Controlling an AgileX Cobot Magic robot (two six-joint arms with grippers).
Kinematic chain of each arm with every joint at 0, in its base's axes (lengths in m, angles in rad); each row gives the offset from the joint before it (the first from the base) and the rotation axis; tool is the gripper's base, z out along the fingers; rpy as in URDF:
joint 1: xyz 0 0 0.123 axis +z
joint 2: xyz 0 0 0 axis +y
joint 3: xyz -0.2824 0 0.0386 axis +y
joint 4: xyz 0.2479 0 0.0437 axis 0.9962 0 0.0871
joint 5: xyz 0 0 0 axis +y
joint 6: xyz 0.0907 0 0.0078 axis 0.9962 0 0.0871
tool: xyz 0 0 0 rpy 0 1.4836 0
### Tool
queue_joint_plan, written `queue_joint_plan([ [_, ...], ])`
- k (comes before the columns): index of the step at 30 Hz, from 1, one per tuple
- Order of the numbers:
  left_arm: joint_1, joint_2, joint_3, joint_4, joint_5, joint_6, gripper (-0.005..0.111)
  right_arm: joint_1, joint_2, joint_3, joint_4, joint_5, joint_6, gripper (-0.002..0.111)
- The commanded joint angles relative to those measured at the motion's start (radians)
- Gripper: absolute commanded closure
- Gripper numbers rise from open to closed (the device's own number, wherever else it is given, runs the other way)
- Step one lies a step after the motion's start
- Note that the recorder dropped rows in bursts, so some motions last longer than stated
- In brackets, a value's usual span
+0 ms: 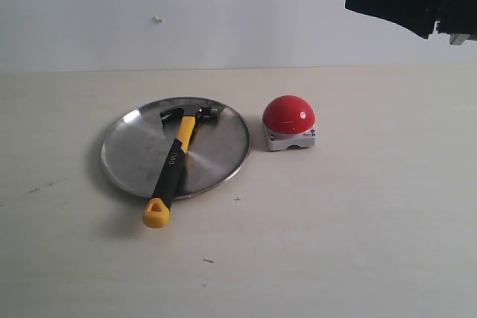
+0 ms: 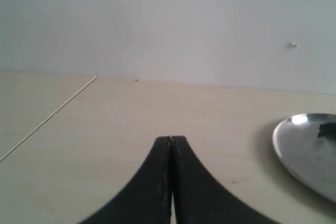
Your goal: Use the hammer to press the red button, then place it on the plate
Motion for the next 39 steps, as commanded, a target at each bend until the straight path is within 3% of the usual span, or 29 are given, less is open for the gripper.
queue_joint_plan([
  [1,0.004,-0.004,0.003,-0.003,0.031,0.04,0.107,-0.005,-0.007,0.004,0.007,-0.002,0.002,0.108],
  [6,0.004,-0.004,0.003,0.167,0.121,0.083,0.107,-0.005,-0.007,0.004,0.007,-0.002,0.002,0.108],
  [13,0.004,-0.005,0.003,0.177,0.112,0.068,0.107,-0.005,-0.007,0.004,0.007,-0.001,0.002,0.108],
  [15,0.004,-0.016,0.003,0.177,0.099,0.011,0.107,-0.005,-0.007,0.004,0.007,-0.001,0.002,0.108],
  [21,0.004,-0.067,0.003,0.201,0.04,-0.386,0.107,-0.005,-0.007,0.004,0.007,-0.001,0.002,0.108],
  [30,0.004,-0.068,0.003,0.278,0.189,-0.27,0.107,-0.005,-0.007,0.004,0.007,-0.001,0.002,0.108],
  [39,0.004,-0.068,0.003,0.278,0.199,-0.251,0.107,-0.005,-0.007,0.004,0.007,-0.001,0.002,0.108],
])
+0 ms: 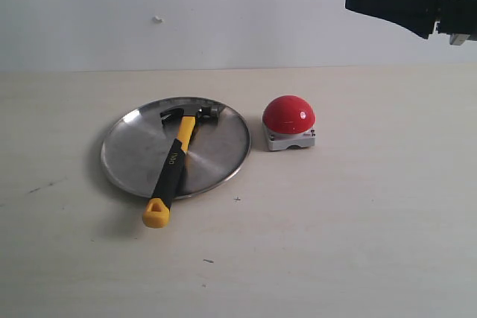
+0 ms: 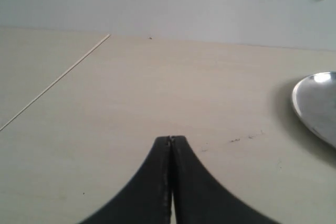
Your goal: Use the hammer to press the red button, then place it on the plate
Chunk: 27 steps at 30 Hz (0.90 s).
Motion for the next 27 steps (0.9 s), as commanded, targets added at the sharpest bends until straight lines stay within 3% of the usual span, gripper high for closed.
queue_joint_plan([
  [1,0.004,-0.006,0.0,0.004,0.002,0.007,0.107,-0.005,-0.007,0.004,0.007,-0.001,0.002,0.108],
  [27,0.004,-0.006,0.0,0.004,0.004,0.004,0.107,-0.005,-0.108,0.004,-0.011,0.09,0.0,0.108],
])
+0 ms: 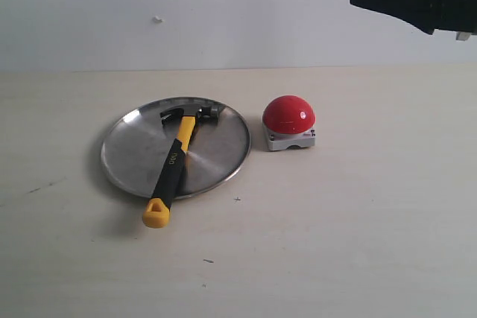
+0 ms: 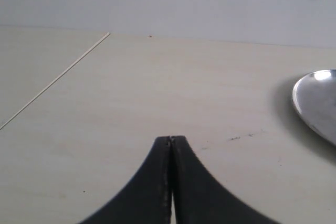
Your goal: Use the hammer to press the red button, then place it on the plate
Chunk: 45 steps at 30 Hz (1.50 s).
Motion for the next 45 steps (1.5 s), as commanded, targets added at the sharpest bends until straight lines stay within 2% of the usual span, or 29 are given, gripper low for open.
queue_joint_plan([
  [1,0.004,-0.006,0.0,0.004,-0.001,0.001,0.107,-0.005,-0.09,0.004,-0.002,0.06,0.0,0.108],
  [4,0.004,-0.006,0.0,0.004,-0.001,0.001,0.107,-0.005,-0.167,0.004,-0.055,0.106,0.024,0.108],
  [8,0.004,-0.006,0.0,0.004,-0.001,0.001,0.107,-0.005,-0.282,0.032,-0.243,0.173,0.105,0.108],
  [16,0.004,-0.006,0.0,0.004,-0.001,0.001,0.107,-0.005,-0.62,0.19,-0.232,0.452,0.116,0.108],
  [19,0.004,-0.006,0.0,0.004,-0.001,0.001,0.107,-0.005,-0.752,0.238,-0.205,0.55,0.227,0.108],
  [23,0.004,-0.006,0.0,0.004,-0.001,0.001,0.107,-0.005,-0.908,0.281,-0.207,0.596,0.397,0.108],
  [26,0.004,-0.006,0.0,0.004,-0.001,0.001,0.107,-0.001,-0.996,0.303,-0.205,0.596,0.419,0.108],
  [29,0.004,-0.006,0.0,0.004,-0.001,0.001,0.107,0.065,-1.057,0.33,-0.21,0.614,0.419,0.108],
  [34,0.004,-0.006,0.0,0.004,-0.001,0.001,0.107,0.273,-1.136,0.364,-0.233,0.714,0.419,0.108],
  [36,0.004,-0.006,0.0,0.004,-0.001,0.001,0.107,0.314,-1.158,0.365,-0.243,0.753,0.417,0.108],
  [45,0.004,-0.006,0.0,0.004,-0.001,0.001,0.107,0.332,-1.168,0.377,-0.243,0.826,0.41,0.108],
])
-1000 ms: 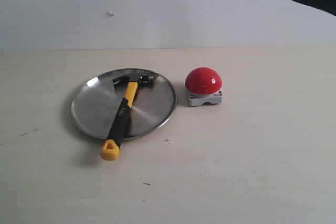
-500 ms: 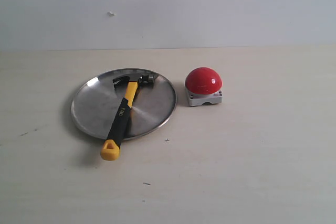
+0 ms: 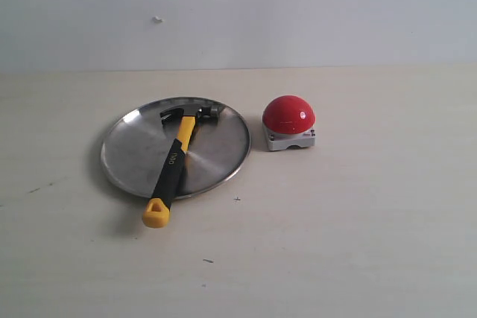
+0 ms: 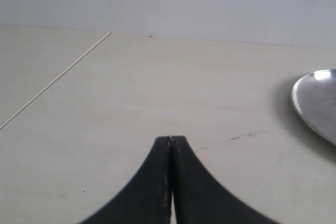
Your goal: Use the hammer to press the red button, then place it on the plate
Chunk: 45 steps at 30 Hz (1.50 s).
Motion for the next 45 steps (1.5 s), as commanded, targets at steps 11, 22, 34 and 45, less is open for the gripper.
queue_joint_plan([
  [11,0.004,-0.006,0.0,0.004,-0.002,0.001,0.107,0.003,-0.018,0.232,1.596,0.567,-1.657,0.108],
  [22,0.004,-0.006,0.0,0.004,-0.002,0.001,0.107,-0.187,-0.138,0.361,1.614,0.623,-1.674,0.108],
  [34,0.004,-0.006,0.0,0.004,-0.002,0.001,0.107,-0.206,-0.138,0.488,1.61,0.612,-1.642,0.108],
  [45,0.004,-0.006,0.0,0.004,-0.002,0.001,0.107,-0.206,-0.138,0.488,1.61,0.612,-1.638,0.108],
])
